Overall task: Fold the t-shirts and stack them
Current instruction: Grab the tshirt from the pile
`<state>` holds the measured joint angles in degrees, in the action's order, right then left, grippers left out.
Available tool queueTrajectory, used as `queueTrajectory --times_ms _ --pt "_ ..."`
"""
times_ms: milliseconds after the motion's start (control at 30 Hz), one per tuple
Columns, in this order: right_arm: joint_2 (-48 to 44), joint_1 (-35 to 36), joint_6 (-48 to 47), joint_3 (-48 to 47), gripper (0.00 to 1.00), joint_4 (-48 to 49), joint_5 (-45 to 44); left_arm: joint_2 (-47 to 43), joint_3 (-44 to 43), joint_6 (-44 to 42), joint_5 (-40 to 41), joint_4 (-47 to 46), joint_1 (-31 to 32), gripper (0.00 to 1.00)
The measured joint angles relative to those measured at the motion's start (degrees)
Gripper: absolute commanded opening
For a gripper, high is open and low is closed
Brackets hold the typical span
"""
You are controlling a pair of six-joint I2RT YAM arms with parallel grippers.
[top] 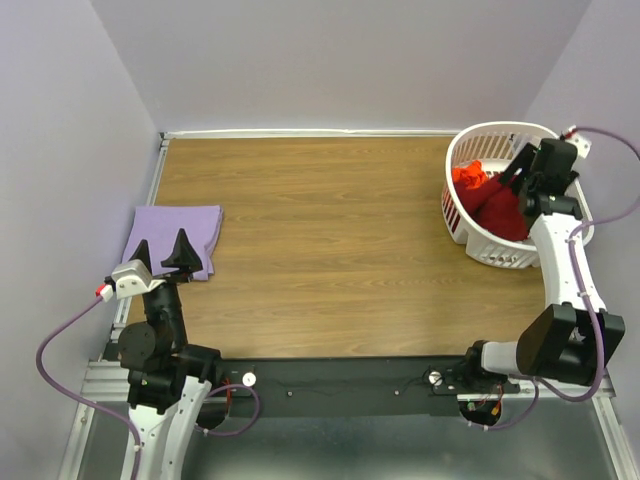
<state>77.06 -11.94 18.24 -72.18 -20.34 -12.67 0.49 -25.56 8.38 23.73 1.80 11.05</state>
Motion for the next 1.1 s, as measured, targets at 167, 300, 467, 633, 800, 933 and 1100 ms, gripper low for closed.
queueTrajectory --times_ms 167,300,467,633,800,933,1100 --pt "-2.51 0.00 0.57 6.78 0.97 -1.55 -4.81 0.00 0.00 -0.02 -0.20 -0.04 0.35 0.85" --pt "-1.53 0.00 0.57 4.72 0.90 -2.12 -0.33 0.00 0.00 -0.02 -0.33 -0.04 0.46 0.85" --pt "4.22 0.02 0.57 2.71 0.90 -2.54 4.24 0.00 0.00 -0.02 -0.33 -0.02 0.68 0.85" --pt "9.68 0.02 0.59 2.43 0.89 -4.07 5.53 0.00 0.00 -0.02 -0.33 -0.02 0.70 0.85" --pt "13.05 0.02 1.16 0.72 0.72 -4.44 6.84 0.00 0.00 -0.04 -0.33 -0.04 0.70 0.85" --pt "14.95 0.02 1.68 -0.74 0.45 -4.90 6.80 0.00 0.00 -0.07 -0.35 -0.07 0.70 0.85" --pt "16.41 0.02 1.57 -3.37 0.03 -5.29 5.92 0.00 0.00 -0.13 -0.35 -0.09 0.70 0.85"
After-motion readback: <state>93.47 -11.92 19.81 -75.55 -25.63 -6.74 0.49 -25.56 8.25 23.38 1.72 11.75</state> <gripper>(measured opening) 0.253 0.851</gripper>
